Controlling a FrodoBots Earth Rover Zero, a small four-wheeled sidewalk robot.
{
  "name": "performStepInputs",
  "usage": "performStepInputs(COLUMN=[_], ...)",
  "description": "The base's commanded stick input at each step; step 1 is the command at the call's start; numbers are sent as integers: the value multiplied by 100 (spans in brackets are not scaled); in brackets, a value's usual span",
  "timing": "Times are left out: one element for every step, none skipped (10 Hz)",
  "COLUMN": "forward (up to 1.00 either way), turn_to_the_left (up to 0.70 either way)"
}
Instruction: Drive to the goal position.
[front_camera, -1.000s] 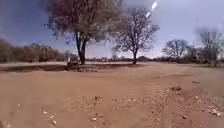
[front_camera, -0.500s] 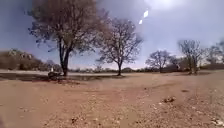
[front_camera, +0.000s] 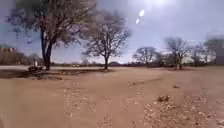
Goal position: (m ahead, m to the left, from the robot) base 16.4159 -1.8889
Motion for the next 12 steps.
performStepInputs(forward=[100,100,100,100,100,100,100,100,100,100,100,100], turn_to_the_left=[0,0,0,0,0,0,0,0,0,0,0,0])
